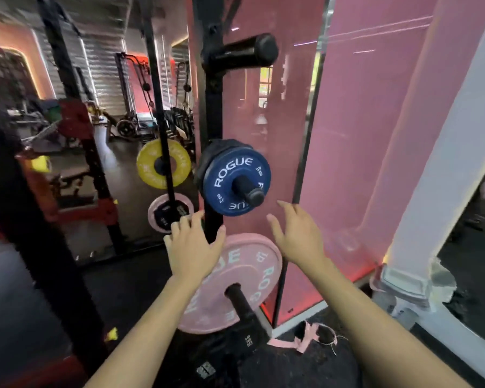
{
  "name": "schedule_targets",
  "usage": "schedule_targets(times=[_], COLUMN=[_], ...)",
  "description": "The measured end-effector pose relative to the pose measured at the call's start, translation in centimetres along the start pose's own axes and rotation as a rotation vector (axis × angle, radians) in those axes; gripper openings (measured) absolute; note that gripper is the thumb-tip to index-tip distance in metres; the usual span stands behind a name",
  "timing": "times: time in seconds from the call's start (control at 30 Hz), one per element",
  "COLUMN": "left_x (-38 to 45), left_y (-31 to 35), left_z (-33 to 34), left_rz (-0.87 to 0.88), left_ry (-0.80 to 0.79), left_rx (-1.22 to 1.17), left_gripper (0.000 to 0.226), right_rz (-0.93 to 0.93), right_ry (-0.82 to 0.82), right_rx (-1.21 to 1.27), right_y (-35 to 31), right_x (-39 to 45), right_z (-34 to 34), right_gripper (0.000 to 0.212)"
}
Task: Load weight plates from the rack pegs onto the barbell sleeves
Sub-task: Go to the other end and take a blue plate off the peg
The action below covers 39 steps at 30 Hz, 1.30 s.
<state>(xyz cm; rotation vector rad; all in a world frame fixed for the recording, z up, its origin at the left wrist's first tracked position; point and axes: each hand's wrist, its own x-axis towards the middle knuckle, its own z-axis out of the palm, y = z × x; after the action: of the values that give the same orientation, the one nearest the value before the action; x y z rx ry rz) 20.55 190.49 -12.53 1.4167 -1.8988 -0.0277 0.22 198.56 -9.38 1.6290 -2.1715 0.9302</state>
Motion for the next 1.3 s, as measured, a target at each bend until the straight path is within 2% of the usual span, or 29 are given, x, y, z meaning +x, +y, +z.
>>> schedule_targets(times=[0.17, 0.37, 0.53, 0.7, 0.97, 1.3], left_x=[4.9, 8.6, 8.5, 8.3, 6.7, -0.6], left_y=[0.9, 2.5, 3.8, 4.1, 3.7, 4.5], left_z=[2.1, 3.9, 5.1, 5.2, 2.7, -0.3], left_rz=[-0.156, -0.125, -0.179, -0.218, -0.120, 0.017], left_ry=[0.091, 0.178, 0.268, 0.276, 0.205, 0.230], left_rx=[0.079, 0.141, 0.094, 0.028, -0.001, -0.156], left_gripper=[0.062, 0.054, 0.043, 0.041, 0.041, 0.034], right_rz=[-0.065, -0.117, -0.189, -0.196, -0.214, -0.064], right_ry=[0.002, 0.000, 0.090, 0.062, 0.095, 0.033], right_rx=[0.117, 0.224, 0.174, 0.228, 0.219, 0.158], right_y=[2.2, 2.9, 3.0, 3.5, 4.2, 5.8], right_x=[8.6, 14.8, 15.9, 15.8, 13.7, 3.5], right_z=[2.9, 6.4, 7.1, 7.0, 4.3, -1.5], right_gripper=[0.050, 0.053, 0.044, 0.046, 0.041, 0.043])
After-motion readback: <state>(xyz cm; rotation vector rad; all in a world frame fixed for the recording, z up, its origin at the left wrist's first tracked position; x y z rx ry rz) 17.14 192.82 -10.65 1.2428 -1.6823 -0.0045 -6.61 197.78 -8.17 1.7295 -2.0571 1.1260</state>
